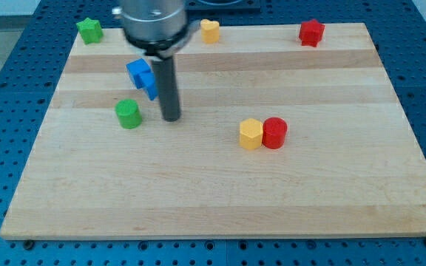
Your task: Push the green circle to the left center of the board
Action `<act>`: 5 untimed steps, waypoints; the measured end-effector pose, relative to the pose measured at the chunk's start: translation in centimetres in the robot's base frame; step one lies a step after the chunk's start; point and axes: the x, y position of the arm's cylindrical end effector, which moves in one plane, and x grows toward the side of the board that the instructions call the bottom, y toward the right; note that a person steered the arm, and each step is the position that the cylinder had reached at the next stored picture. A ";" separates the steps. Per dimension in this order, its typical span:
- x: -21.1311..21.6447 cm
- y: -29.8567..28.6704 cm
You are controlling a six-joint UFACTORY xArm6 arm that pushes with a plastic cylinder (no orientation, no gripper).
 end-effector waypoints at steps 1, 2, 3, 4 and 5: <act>-0.7 -5.2; -0.4 -6.0; 2.7 -6.0; 1.7 -8.5; -1.8 -9.4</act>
